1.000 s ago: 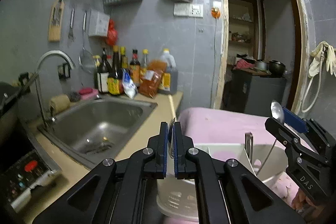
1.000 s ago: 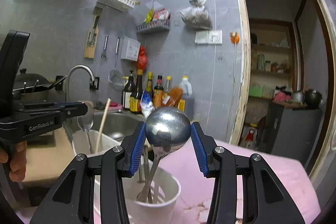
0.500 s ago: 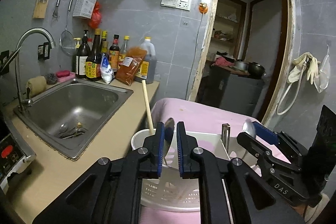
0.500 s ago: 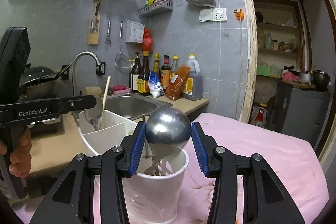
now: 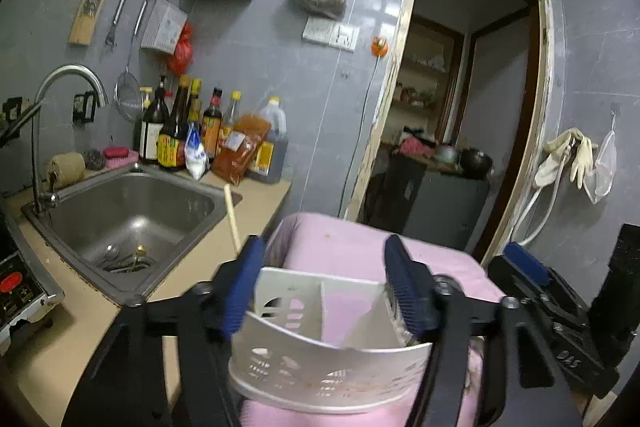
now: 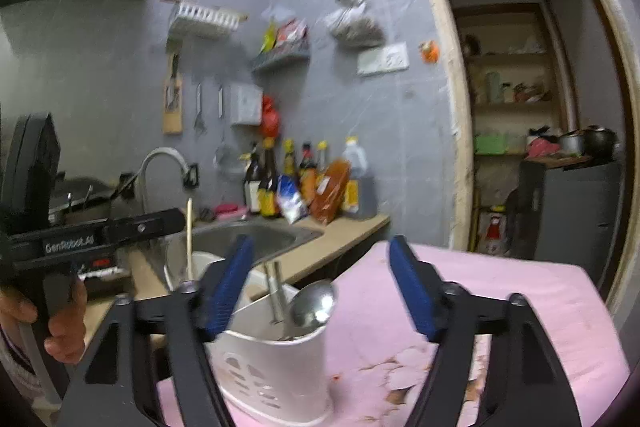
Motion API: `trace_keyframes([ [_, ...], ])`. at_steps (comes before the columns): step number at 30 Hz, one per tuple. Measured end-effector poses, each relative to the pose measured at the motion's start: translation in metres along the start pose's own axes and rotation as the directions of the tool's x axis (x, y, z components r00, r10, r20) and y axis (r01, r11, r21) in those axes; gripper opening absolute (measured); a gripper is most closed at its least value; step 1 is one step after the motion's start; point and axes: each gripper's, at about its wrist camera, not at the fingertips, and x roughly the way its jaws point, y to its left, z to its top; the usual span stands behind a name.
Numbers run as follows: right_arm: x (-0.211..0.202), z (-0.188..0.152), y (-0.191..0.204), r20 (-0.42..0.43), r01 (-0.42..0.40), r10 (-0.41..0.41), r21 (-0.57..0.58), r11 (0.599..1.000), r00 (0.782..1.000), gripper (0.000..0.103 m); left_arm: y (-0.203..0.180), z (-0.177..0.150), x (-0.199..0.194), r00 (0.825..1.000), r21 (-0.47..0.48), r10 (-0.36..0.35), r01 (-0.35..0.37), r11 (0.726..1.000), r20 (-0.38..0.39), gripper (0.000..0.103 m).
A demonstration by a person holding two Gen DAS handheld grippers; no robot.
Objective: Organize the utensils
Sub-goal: 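Open both tools to release the spoon and ladle into the caddy, then move both tools back to the table toward the fork and chopsticks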
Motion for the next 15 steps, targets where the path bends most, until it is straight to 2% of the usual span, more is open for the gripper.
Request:
trace_keyframes([
  [4,-0.027,0.008,-0.014,0.045,0.066,-0.066,0.000,0.998,0.997,0.085,-0.022,0.001,-0.009,0.999,0.030,-0.007,0.005,1.000,0.046,0.074],
  [6,-0.041,0.011,-0.022,0.066,0.102,-0.102,-0.005,0.995,0.993,0.095,-0.035,-0.001,-0.012,0.998,0.057,-0.012,0.008,0.998,0.064,0.082],
  [8,-0.057,0.013,-0.031,0.086,0.145,-0.143,-0.014,0.989,0.986,0.103,-0.051,-0.004,-0.014,0.996,0.087,-0.024,0.016,0.996,0.082,0.084],
  [15,-0.108,0.016,-0.063,0.106,0.263,-0.256,-0.056,0.963,0.961,0.103,-0.096,-0.020,-0.006,0.993,0.146,-0.117,0.113,0.983,0.019,0.085],
])
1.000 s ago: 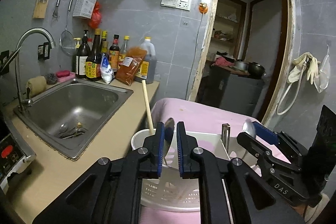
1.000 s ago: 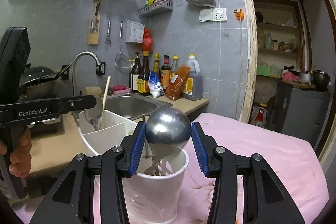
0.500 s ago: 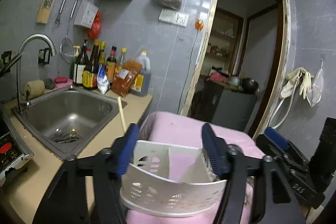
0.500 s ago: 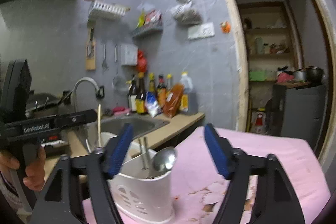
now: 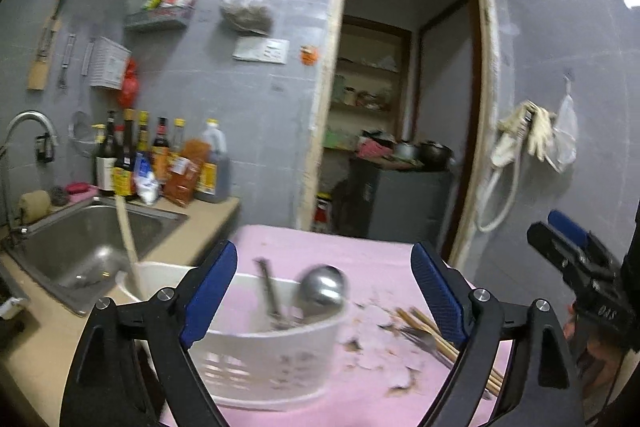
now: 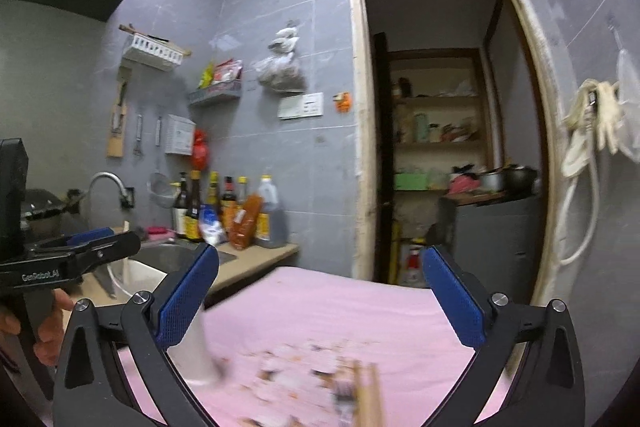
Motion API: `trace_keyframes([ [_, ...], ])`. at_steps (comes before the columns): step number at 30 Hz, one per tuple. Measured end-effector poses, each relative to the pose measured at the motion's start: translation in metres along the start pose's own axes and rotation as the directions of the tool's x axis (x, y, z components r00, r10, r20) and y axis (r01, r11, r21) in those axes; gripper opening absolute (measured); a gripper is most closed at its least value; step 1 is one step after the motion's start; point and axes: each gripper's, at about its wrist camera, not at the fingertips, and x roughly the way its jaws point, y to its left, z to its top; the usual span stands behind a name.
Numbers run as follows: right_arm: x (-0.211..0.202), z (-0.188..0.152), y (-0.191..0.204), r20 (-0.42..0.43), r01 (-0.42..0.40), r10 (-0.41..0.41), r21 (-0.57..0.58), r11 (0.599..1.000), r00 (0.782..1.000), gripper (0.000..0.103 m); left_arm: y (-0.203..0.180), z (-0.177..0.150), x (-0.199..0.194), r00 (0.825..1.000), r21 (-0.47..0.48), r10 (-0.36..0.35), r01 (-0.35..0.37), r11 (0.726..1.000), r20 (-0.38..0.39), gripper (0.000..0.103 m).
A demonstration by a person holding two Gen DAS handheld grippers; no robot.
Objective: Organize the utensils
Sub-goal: 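Move both tools back to the table toward the fork and chopsticks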
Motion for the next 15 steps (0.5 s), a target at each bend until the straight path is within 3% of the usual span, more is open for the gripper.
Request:
trace_keyframes([
  [9,-0.029,-0.017,-0.053,-0.085,0.132,-0.137,-0.059,0.989,0.987,0.103,-0.055,-0.027,0.032,0.984,0.047,-0.093,0.102,0.994,-0.152,0.085],
  [15,-0.030,-0.038,-0.074,-0.207,0.162,-0.168,-0.046,0.986,0.964,0.103,-0.078,-0.049,0.064,0.939,0.046,-0.132,0.154,0.987,-0.316,0.085],
])
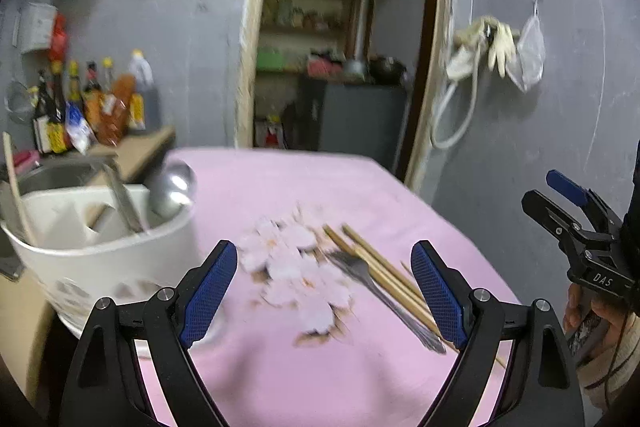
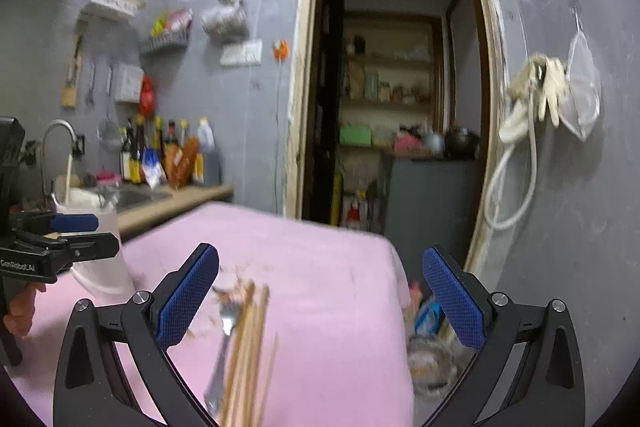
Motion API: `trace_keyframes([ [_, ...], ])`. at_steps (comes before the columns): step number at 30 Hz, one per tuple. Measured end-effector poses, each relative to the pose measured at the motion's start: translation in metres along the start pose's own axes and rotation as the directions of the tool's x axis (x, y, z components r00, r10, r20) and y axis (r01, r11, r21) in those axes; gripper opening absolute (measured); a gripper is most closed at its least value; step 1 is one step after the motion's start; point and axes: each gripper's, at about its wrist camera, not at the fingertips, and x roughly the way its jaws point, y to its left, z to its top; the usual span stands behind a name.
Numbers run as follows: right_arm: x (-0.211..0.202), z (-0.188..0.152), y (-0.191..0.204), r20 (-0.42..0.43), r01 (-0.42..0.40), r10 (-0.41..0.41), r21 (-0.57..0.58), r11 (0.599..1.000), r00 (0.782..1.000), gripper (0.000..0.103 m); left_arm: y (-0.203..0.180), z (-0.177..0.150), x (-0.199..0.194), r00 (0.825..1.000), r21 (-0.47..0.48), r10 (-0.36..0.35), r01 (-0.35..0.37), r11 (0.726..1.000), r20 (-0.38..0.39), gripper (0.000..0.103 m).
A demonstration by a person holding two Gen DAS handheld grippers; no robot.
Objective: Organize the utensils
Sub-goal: 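Move both tools back to the table toward the fork and chopsticks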
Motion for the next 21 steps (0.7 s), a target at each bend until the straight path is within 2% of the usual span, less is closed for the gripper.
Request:
trace_keyframes([
  [4,0.009,-0.012,-0.008,-0.090,-0.007,0.009,0.018,1.000,0.996,0.100,-0.009,-0.009,0.026,0.994,0.008,-0.025,0.026,1.000,-0.102,0.085],
  [8,0.024,-0.024,-0.009,-0.190,-0.035,0.039,0.029,0.999,0.981,0.083,-0.011,-0.015,0.047,0.983,0.014,-0.040,0.043,0.999,-0.178,0.081],
  [10,0.033,-0.030,-0.008,-0.243,-0.053,0.060,0.035,0.998,0.968,0.072,-0.009,-0.015,0.057,0.975,0.010,-0.049,0.052,0.999,-0.216,0.068],
  [12,0.043,-0.035,-0.007,-0.298,-0.076,0.084,0.038,0.996,0.951,0.054,-0.006,-0.014,0.068,0.965,-0.004,-0.066,0.067,0.998,-0.254,0.060],
  [14,0.052,-0.040,-0.005,-0.347,-0.094,0.102,0.039,0.995,0.932,0.043,-0.001,-0.015,0.080,0.953,-0.030,-0.085,0.080,0.996,-0.292,0.053],
  [18,0.065,-0.048,-0.002,-0.413,-0.127,0.139,0.054,0.990,0.900,0.031,0.007,-0.012,0.101,0.930,-0.102,-0.129,0.099,0.990,-0.343,0.039],
  [21,0.073,-0.051,0.000,-0.451,-0.146,0.159,0.063,0.987,0.878,0.027,0.013,-0.010,0.111,0.922,-0.155,-0.159,0.111,0.982,-0.353,0.038],
])
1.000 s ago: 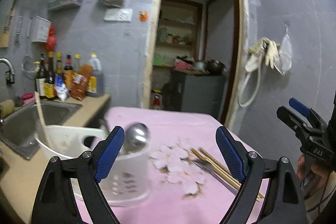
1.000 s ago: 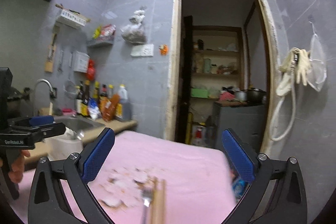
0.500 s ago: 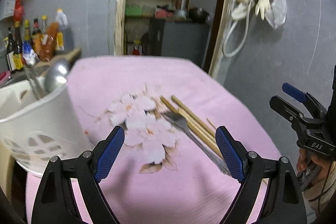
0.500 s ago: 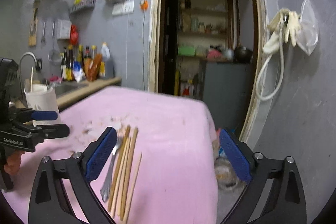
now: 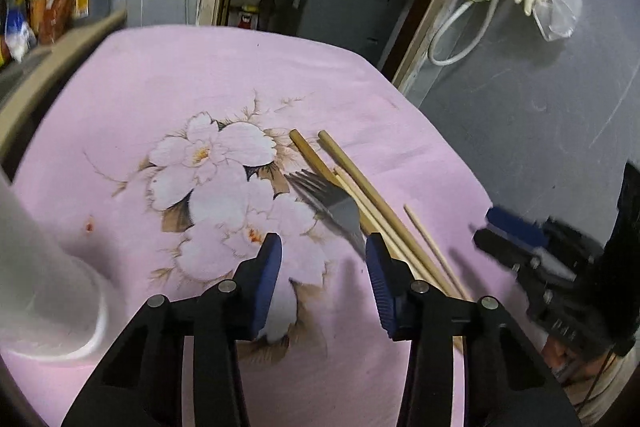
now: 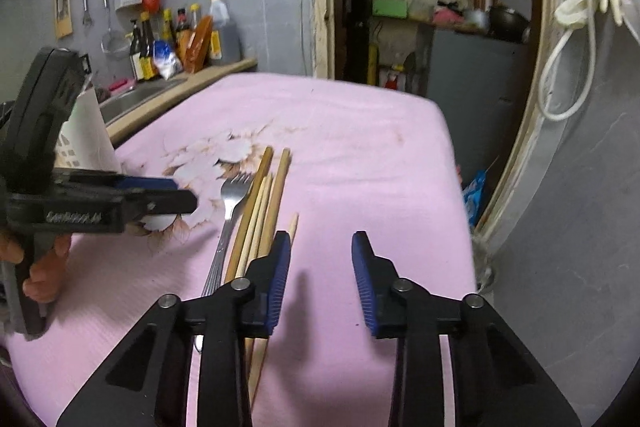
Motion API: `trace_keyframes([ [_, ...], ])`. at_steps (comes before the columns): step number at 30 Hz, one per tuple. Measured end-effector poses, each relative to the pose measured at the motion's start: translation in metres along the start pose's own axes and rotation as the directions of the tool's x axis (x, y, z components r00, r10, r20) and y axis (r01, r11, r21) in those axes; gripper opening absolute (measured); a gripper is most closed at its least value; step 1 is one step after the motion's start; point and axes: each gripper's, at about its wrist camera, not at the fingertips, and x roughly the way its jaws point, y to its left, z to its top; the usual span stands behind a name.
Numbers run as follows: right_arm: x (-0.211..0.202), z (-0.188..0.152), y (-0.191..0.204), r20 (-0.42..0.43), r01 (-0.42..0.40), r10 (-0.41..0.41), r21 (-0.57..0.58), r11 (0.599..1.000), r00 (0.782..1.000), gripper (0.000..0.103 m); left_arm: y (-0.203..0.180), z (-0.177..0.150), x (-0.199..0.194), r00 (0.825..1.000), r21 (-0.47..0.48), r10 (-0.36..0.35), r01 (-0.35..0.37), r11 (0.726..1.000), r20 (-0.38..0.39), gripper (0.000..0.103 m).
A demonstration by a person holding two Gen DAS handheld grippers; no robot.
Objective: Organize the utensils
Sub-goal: 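Move both tools back to the table toward the fork and chopsticks, then grasp the fork with the left tool while the right tool grasps a thin chopstick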
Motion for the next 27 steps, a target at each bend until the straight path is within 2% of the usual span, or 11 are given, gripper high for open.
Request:
trace_keyframes([
  [5,0.013,0.001,0.002,-0.065,-0.027,0.026,-0.011,1.000,0.998,0.023,0.007,0.011,0.009,0.999,-0.040,-0.032,0.031,0.999,-0.017,0.035],
  [14,0.027,0.005,0.009,-0.130,-0.033,0.027,-0.041,0.999,0.991,0.023,0.017,0.024,0.020,0.996,-0.100,-0.078,0.073,0.992,-0.046,0.029],
  [18,0.034,0.010,0.014,-0.143,-0.018,0.009,-0.063,0.998,0.990,0.023,0.020,0.028,0.025,0.994,-0.124,-0.094,0.087,0.988,-0.051,0.022],
  [27,0.046,0.016,0.024,-0.167,0.054,-0.076,-0.136,0.989,0.983,0.022,0.023,0.034,0.029,0.989,-0.148,-0.138,0.129,0.981,-0.051,0.016],
])
